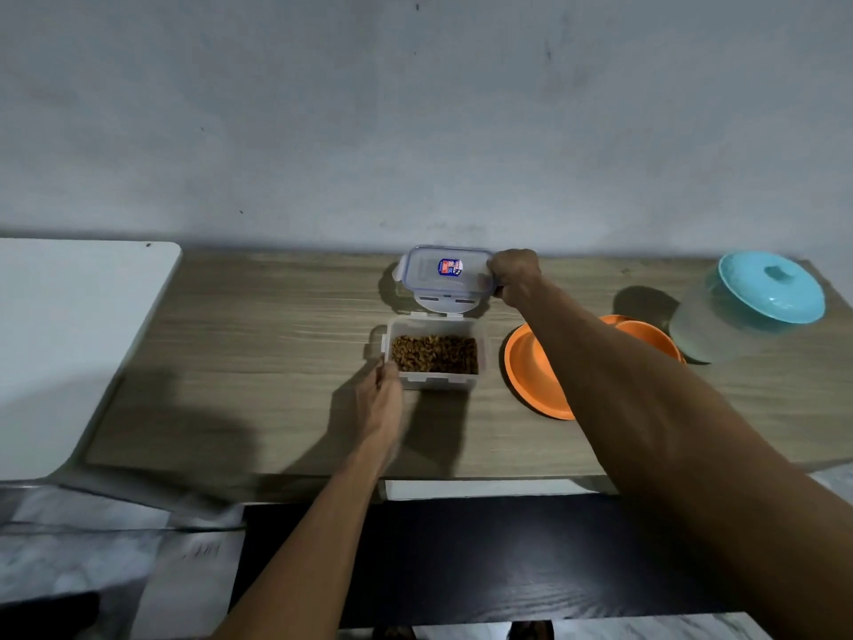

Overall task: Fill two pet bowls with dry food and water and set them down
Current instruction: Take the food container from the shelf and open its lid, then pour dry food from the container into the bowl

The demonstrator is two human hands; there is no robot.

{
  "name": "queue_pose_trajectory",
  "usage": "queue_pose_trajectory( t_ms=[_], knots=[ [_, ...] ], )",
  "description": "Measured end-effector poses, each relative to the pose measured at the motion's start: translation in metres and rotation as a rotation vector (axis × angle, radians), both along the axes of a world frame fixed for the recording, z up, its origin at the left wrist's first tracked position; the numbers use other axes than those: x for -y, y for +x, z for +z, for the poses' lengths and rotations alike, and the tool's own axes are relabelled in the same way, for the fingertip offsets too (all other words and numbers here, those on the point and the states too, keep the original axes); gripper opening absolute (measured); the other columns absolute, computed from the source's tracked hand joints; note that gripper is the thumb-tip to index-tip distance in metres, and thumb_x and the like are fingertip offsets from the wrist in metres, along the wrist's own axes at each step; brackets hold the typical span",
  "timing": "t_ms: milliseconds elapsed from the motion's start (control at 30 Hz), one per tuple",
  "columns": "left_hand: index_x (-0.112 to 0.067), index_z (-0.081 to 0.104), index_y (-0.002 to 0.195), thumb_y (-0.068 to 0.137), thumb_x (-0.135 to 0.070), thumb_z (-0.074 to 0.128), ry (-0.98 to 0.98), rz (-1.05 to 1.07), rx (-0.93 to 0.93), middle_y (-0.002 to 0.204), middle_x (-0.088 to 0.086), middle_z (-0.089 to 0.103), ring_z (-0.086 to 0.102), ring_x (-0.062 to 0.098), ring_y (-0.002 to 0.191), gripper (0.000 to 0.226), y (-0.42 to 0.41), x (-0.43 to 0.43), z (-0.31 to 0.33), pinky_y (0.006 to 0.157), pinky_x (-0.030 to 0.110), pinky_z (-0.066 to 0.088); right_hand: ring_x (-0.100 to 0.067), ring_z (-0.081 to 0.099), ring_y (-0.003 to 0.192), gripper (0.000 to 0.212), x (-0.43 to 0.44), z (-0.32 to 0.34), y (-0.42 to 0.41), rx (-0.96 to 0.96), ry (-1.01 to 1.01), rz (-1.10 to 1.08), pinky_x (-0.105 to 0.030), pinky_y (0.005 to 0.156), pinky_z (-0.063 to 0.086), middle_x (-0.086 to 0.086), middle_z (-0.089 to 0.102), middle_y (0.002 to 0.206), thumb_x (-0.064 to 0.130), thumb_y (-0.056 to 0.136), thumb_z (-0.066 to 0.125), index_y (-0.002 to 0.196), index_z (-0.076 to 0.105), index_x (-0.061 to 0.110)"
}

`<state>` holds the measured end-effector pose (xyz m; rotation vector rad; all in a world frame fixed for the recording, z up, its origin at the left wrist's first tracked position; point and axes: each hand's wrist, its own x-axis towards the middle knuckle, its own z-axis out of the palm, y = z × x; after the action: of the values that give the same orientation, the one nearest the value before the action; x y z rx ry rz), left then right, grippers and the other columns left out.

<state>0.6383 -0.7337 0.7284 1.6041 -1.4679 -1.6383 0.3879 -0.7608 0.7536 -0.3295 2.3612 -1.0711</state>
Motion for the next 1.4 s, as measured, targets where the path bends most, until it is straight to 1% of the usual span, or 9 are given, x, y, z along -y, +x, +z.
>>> queue_pose_trajectory(
  t_ms=[100, 200, 300, 533, 733, 867, 1033, 1167, 1400],
  knots=[
    [-0.008, 0.064, 0.1, 0.103, -0.029, 0.041, -0.012, 0.031, 0.03, 0.074, 0.003, 0.052, 0.043, 0.013, 0.063, 0.032, -0.002, 0.002, -0.001, 0.056, 0.029, 0.033, -0.023, 0.062, 0.117, 0.03, 0.001, -0.019, -0.001, -0.182, 0.117, 0.112, -0.025, 0.087, 0.049, -0.007, 0.065, 0.127, 0.015, 0.09, 0.06, 0.12, 0.064, 0.011],
    [-0.007, 0.064, 0.101, 0.103, -0.029, 0.04, -0.027, 0.019, 0.023, 0.083, 0.008, 0.058, 0.052, 0.019, 0.073, 0.033, -0.001, 0.002, -0.001, 0.062, 0.027, 0.036, -0.027, 0.062, 0.119, 0.04, 0.011, -0.033, -0.006, 0.165, -0.092, -0.091, -0.031, 0.092, 0.055, -0.013, 0.06, 0.133, 0.012, 0.09, 0.055, 0.13, 0.057, 0.007],
    [-0.005, 0.066, 0.109, 0.103, -0.032, 0.04, -0.05, 0.011, 0.038, 0.1, 0.015, 0.061, 0.054, 0.025, 0.089, 0.038, 0.001, 0.003, -0.004, 0.074, 0.029, 0.035, -0.027, 0.061, 0.12, 0.04, 0.013, -0.043, -0.007, 0.144, -0.101, -0.088, -0.032, 0.095, 0.055, -0.014, 0.06, 0.133, 0.013, 0.09, 0.055, 0.129, 0.057, 0.007],
    [-0.011, 0.059, 0.095, 0.103, -0.034, 0.037, -0.035, -0.015, 0.019, 0.085, 0.007, 0.053, 0.047, 0.019, 0.074, 0.033, 0.001, 0.0, -0.001, 0.062, 0.03, 0.035, -0.021, 0.055, 0.093, 0.038, 0.003, -0.025, 0.018, 0.099, -0.055, 0.009, -0.036, 0.081, 0.053, -0.01, 0.06, 0.107, 0.016, 0.092, 0.052, 0.126, 0.061, 0.0],
    [-0.011, 0.056, 0.092, 0.103, -0.033, 0.038, 0.01, -0.033, 0.002, 0.077, 0.004, 0.049, 0.043, 0.016, 0.067, 0.031, 0.004, -0.002, 0.009, 0.061, 0.03, 0.035, -0.032, 0.068, 0.075, 0.036, -0.027, -0.003, 0.044, -0.092, 0.045, 0.158, -0.036, 0.062, 0.057, -0.024, 0.072, 0.095, 0.03, 0.088, 0.055, 0.091, 0.071, -0.002],
    [-0.018, 0.049, 0.077, 0.104, -0.031, 0.036, 0.01, -0.042, 0.005, 0.07, 0.001, 0.045, 0.041, 0.014, 0.063, 0.033, 0.007, -0.005, 0.017, 0.057, 0.028, 0.033, -0.036, 0.067, 0.094, 0.047, -0.049, -0.001, 0.063, -0.124, 0.122, 0.175, -0.041, 0.076, 0.055, -0.024, 0.069, 0.106, 0.035, 0.084, 0.063, 0.104, 0.067, -0.008],
    [-0.014, 0.053, 0.086, 0.105, -0.034, 0.033, -0.016, -0.068, 0.038, 0.071, 0.002, 0.046, 0.043, 0.016, 0.066, 0.034, 0.01, -0.009, 0.024, 0.058, 0.029, 0.034, -0.035, 0.069, 0.101, 0.038, -0.064, -0.002, 0.08, -0.047, 0.267, 0.299, -0.043, 0.087, 0.058, -0.02, 0.07, 0.112, 0.03, 0.087, 0.062, 0.11, 0.067, 0.0],
    [-0.014, 0.052, 0.095, 0.106, -0.035, 0.03, -0.021, -0.072, 0.064, 0.07, -0.002, 0.041, 0.038, 0.01, 0.061, 0.033, 0.009, -0.011, 0.026, 0.053, 0.025, 0.03, -0.036, 0.071, 0.082, 0.025, -0.07, 0.005, 0.087, 0.151, 0.146, 0.221, -0.045, 0.062, 0.063, -0.02, 0.069, 0.099, 0.019, 0.09, 0.06, 0.103, 0.062, -0.003],
    [-0.009, 0.056, 0.104, 0.106, -0.041, 0.027, -0.033, -0.033, 0.123, 0.081, 0.009, 0.051, 0.04, 0.014, 0.063, 0.043, 0.01, -0.017, 0.037, 0.054, 0.027, 0.031, -0.043, 0.06, 0.088, 0.004, -0.089, 0.034, 0.092, 0.403, -0.063, 0.153, -0.063, 0.081, 0.055, -0.022, 0.054, 0.097, 0.002, 0.092, 0.05, 0.089, 0.053, 0.003]
  ],
)
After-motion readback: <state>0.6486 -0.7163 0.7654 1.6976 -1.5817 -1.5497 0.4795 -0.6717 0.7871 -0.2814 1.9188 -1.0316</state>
